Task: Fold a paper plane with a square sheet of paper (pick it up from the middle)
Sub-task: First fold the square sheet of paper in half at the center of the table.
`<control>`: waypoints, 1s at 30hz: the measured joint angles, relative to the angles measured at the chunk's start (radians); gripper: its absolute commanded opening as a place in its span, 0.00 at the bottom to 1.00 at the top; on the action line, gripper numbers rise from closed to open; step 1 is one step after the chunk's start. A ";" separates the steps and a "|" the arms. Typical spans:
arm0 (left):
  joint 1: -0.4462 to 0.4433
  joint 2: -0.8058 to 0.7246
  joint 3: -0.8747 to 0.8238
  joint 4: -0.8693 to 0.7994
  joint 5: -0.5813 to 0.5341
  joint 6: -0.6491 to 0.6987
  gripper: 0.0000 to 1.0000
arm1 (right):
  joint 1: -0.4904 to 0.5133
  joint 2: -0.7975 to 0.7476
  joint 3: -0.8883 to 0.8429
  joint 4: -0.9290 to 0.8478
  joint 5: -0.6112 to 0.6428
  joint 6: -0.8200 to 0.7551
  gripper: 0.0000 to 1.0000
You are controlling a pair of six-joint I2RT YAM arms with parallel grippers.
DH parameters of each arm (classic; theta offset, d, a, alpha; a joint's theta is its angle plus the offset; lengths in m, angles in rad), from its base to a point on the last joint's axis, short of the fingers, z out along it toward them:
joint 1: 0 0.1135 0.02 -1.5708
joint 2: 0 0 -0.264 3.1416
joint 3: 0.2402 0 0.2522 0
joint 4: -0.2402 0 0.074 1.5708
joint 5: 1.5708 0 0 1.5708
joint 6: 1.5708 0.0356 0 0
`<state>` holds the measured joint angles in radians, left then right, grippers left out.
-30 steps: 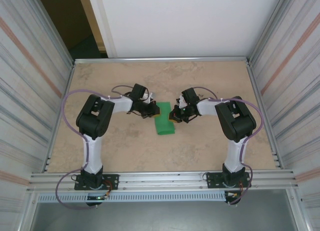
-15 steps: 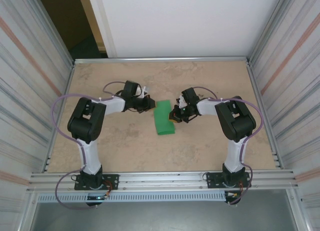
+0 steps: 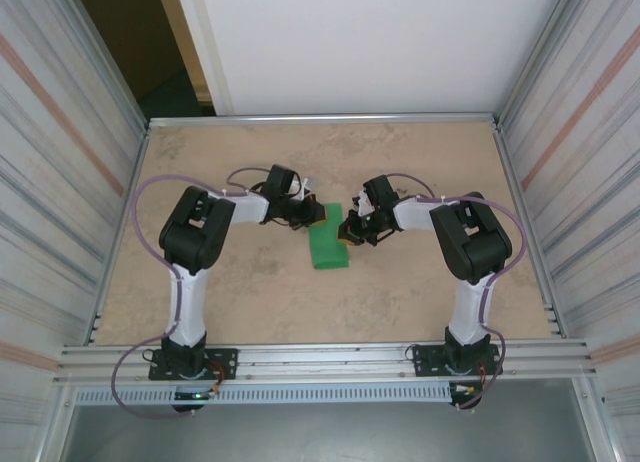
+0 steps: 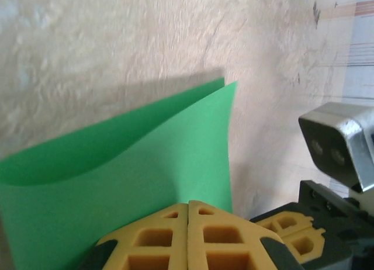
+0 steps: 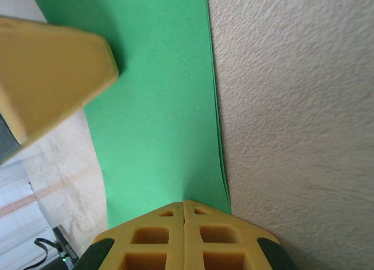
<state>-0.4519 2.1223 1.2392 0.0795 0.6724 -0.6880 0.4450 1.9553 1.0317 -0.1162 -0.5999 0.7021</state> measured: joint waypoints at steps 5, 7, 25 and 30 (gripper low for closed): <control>0.034 0.020 0.043 -0.042 -0.010 0.007 0.06 | 0.000 0.000 0.000 0.003 0.000 0.000 0.00; 0.054 0.028 0.064 -0.068 -0.012 0.016 0.07 | 0.000 0.000 -0.001 0.008 0.002 0.000 0.00; 0.147 -0.142 0.067 -0.294 -0.079 0.088 0.09 | 0.000 -0.001 -0.005 0.014 0.002 0.000 0.00; 0.027 -0.338 -0.075 -0.225 -0.069 0.030 0.08 | 0.000 -0.001 -0.007 0.017 0.002 0.000 0.00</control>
<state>-0.4252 1.7840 1.1641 -0.1459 0.6029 -0.6579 0.4450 1.9545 1.0248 -0.0990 -0.5980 0.7021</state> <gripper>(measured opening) 0.082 0.044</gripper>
